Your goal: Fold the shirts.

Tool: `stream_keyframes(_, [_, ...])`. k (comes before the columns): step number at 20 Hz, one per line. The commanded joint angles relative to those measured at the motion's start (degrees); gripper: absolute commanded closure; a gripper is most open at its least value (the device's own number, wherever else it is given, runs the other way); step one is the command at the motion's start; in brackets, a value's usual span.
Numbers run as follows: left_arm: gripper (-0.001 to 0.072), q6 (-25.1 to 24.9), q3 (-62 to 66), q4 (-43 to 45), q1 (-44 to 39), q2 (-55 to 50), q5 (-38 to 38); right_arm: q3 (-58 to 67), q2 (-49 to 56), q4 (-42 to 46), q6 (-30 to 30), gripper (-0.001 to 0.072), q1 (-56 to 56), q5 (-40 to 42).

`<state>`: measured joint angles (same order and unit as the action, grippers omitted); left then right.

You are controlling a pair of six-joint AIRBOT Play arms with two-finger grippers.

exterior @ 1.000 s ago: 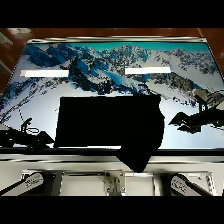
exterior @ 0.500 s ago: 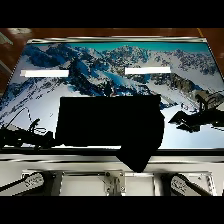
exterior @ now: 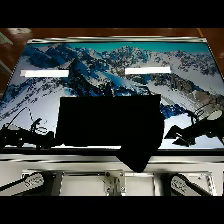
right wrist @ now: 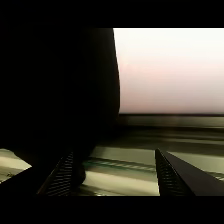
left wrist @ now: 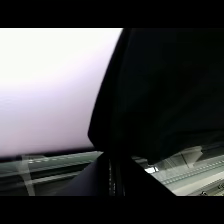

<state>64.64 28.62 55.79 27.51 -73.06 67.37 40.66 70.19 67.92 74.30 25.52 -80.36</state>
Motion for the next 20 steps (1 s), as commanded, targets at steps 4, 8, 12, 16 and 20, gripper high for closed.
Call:
stream_keyframes(4, [0.0669,-0.11,0.0,-1.07,-0.02,-0.04,0.57,-12.57,-0.02,-9.79,-1.6,0.0094,-0.31,6.19])
stream_keyframes(8, [0.0669,-0.13,0.0,-1.88,-0.02,-0.04,0.57,-12.81,-0.02,-9.49,0.02,0.0218,-6.51,9.94])
stream_keyframes(12, [0.0669,-0.15,0.0,-1.86,-0.02,-0.04,0.52,-12.81,-0.02,-8.44,4.57,0.0217,-13.99,13.18])
stream_keyframes(16, [0.0669,-0.57,0.0,-1.88,-0.02,-0.04,0.15,-12.74,-0.07,-9.49,5.18,0.0578,-16.74,12.87])
stream_keyframes(20, [0.067,-2.51,1.64,-1.86,-0.02,0.81,0.61,-11.08,-4.02,-10.03,3.45,0.0647,-16.7,8.79])
